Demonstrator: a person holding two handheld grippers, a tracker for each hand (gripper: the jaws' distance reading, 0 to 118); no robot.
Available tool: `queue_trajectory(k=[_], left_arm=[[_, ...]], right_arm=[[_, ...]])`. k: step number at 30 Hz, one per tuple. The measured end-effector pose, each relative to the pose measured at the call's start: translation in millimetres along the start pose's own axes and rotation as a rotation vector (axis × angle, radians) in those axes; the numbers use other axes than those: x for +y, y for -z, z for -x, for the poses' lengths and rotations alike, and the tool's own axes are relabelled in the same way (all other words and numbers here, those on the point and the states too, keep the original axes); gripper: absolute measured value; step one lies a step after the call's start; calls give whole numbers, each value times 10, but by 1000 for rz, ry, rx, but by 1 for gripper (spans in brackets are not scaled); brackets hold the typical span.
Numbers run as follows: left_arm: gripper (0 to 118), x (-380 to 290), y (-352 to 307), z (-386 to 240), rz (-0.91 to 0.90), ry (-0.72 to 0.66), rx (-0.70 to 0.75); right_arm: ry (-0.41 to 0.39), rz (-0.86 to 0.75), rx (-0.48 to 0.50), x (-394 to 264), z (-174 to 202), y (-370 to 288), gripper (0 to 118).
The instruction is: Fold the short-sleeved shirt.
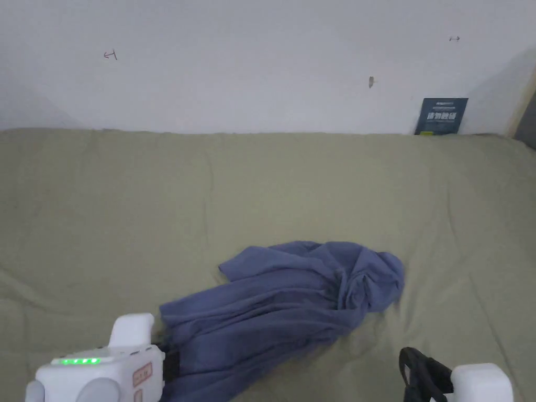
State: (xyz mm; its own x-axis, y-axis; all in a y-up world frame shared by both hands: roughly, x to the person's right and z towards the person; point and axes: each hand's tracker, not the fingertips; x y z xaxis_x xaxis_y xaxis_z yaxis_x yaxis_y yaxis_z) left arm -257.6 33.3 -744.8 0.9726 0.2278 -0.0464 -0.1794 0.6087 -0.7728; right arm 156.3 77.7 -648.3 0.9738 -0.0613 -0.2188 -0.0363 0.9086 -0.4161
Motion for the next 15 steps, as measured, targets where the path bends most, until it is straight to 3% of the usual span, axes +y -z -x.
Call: queue_trajectory(k=[3,4,5,6,7,8,12,15], left_arm=[[2,530,261,210,86,-29,36],[7,720,379,290,103,-37,34],[26,862,514,309,157,-87,10],[75,982,635,354,198,-137,16],[109,1099,799,414,241,-179,11],[118,1176,938,472,269,-220,4],[118,1358,1335,546,331,-410,6],[118,1289,1500,455,382,-393,75]], right_arm=[[-8,9,-1,-28,4,50,2],[-7,15,0,-38,-3,76,2],[-4,21,0,-50,-16,104,2],[-1,26,-1,-64,-30,130,2],[-1,30,-3,-74,-42,155,2],[-1,36,-4,-81,-55,179,2],[7,52,-13,-90,-146,253,3],[30,61,-18,-79,-235,290,3]])
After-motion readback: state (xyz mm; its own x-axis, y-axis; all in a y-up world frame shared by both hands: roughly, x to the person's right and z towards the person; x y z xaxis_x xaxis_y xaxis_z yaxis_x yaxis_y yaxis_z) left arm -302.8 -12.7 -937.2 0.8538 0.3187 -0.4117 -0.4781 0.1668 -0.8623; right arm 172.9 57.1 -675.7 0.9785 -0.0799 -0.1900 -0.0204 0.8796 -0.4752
